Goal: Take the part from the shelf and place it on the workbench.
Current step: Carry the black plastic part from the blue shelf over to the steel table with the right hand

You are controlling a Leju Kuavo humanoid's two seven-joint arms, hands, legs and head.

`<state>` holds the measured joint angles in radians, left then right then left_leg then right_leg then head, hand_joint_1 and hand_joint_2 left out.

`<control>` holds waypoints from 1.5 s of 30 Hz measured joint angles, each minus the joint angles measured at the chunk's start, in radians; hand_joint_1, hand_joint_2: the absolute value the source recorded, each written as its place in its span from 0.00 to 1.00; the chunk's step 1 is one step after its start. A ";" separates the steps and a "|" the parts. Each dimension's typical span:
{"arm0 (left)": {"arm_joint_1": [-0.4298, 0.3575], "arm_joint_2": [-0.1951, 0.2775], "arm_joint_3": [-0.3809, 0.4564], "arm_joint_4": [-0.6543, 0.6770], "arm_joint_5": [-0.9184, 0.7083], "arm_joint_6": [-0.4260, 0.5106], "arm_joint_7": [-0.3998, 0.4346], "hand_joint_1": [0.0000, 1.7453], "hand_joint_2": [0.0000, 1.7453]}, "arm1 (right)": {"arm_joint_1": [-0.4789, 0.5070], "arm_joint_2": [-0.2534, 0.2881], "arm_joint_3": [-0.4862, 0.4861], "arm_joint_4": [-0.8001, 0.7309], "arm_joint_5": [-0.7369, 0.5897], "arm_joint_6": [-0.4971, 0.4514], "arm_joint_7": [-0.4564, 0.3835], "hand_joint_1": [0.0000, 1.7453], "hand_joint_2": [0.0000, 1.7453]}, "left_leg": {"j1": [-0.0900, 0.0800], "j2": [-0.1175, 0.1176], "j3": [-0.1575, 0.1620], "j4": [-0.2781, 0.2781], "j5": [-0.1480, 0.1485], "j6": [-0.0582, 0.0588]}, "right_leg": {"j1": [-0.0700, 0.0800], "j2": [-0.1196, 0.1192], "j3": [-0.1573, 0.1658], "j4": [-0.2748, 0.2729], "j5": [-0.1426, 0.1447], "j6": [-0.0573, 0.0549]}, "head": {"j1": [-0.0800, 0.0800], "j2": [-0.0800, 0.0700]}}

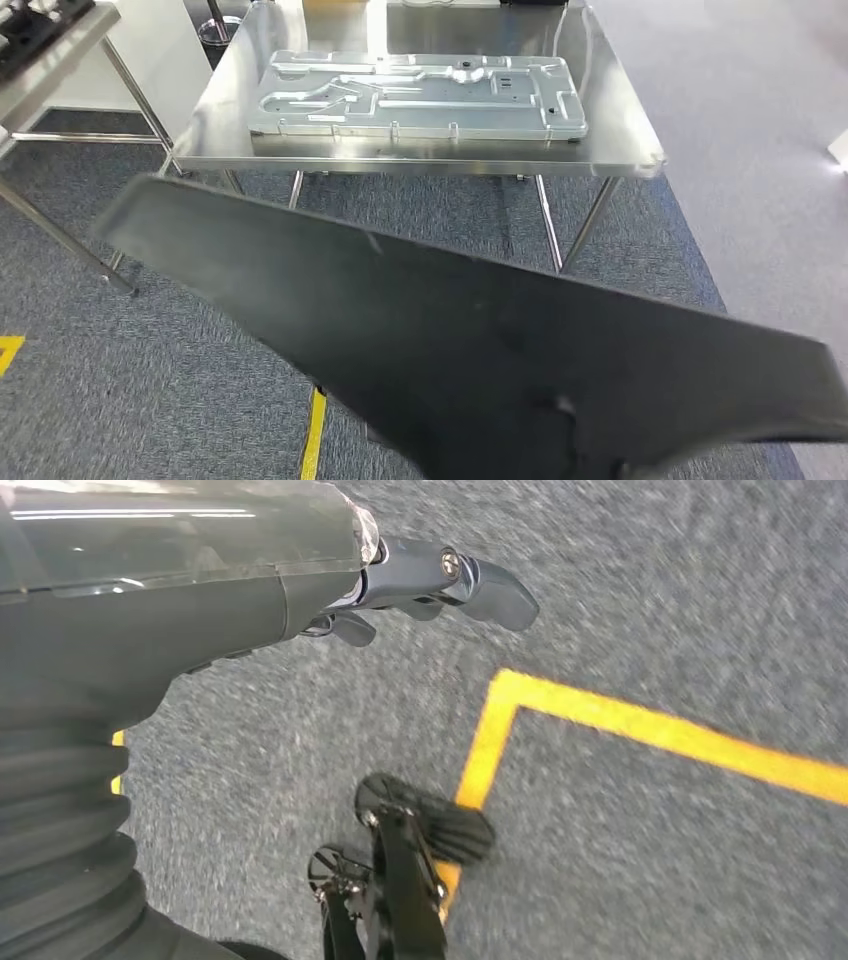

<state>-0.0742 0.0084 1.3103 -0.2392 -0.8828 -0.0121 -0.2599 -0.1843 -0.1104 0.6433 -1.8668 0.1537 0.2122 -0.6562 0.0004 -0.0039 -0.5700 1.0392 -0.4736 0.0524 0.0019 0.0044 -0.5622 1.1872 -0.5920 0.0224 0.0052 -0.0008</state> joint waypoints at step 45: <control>-0.003 -0.004 0.002 -0.002 0.003 0.005 0.008 0.00 1.00 | 0.064 -0.001 -0.081 -0.107 -0.036 0.039 -0.034 0.97 1.00 | 0.002 -0.004 0.038 0.106 -0.071 -0.059 | 0.004 0.005 -0.043 -0.177 0.167 -0.058 | -0.006 0.000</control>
<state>-0.0770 0.0043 1.3125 -0.2407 -0.8798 -0.0070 -0.2519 -0.1203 -0.1118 0.5623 -1.9743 0.1179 0.2516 -0.6906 0.0027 -0.0076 -0.5316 1.1455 -0.5443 -0.0070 0.0056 0.0097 -0.6052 1.0106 -0.4253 -0.0361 -0.0004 -0.0008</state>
